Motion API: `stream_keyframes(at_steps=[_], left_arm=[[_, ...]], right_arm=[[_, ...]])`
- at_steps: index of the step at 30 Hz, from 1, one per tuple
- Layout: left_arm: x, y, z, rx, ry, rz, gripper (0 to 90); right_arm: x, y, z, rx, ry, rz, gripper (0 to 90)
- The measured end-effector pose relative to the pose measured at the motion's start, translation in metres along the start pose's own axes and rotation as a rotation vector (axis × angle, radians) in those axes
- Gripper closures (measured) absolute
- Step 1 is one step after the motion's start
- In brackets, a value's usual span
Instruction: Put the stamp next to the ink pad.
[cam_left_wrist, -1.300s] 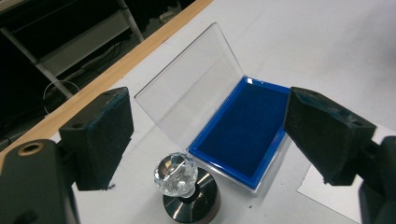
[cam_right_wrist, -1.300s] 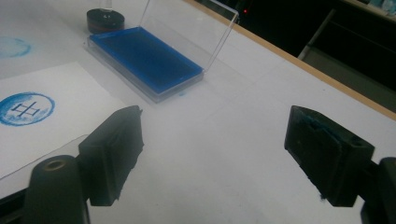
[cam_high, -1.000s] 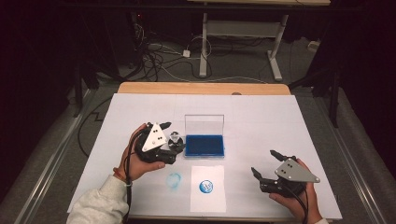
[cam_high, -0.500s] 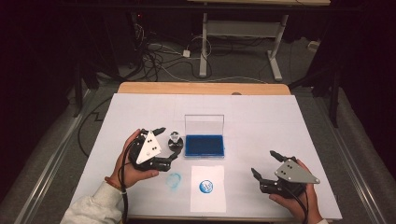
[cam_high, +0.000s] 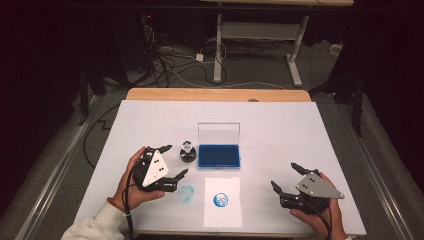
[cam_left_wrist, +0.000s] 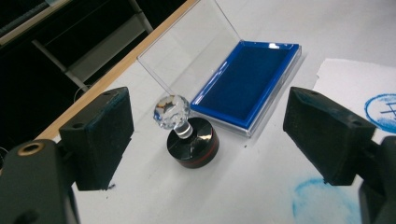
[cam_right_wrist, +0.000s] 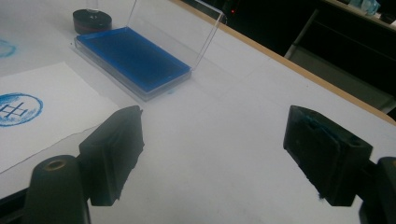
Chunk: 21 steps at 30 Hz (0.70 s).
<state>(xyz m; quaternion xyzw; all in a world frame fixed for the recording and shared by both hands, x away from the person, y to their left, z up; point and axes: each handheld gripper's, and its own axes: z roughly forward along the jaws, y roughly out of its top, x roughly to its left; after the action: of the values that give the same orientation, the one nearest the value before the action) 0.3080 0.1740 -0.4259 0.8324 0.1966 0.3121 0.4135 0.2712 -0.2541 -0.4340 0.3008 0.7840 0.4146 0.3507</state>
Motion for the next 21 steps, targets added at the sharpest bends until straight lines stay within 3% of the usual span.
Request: stream_keyframes(at_steps=[10, 13, 17, 21], left_arm=[[-0.002, -0.025, -0.005, 0.036, 0.011, -0.044, 15.8], [-0.004, -0.033, -0.005, 0.062, 0.017, -0.028, 15.8], [-0.005, -0.041, -0.006, 0.089, 0.041, -0.04, 15.7], [-0.006, -0.049, -0.008, 0.101, 0.036, -0.055, 15.6]], right_arm=[[-0.001, -0.004, -0.004, 0.011, -0.016, 0.011, 20.3], [-0.002, -0.005, -0.005, 0.012, -0.021, 0.014, 20.2], [-0.002, -0.005, -0.006, 0.014, -0.026, 0.015, 20.2], [-0.003, -0.006, -0.004, 0.018, -0.028, 0.015, 19.6]])
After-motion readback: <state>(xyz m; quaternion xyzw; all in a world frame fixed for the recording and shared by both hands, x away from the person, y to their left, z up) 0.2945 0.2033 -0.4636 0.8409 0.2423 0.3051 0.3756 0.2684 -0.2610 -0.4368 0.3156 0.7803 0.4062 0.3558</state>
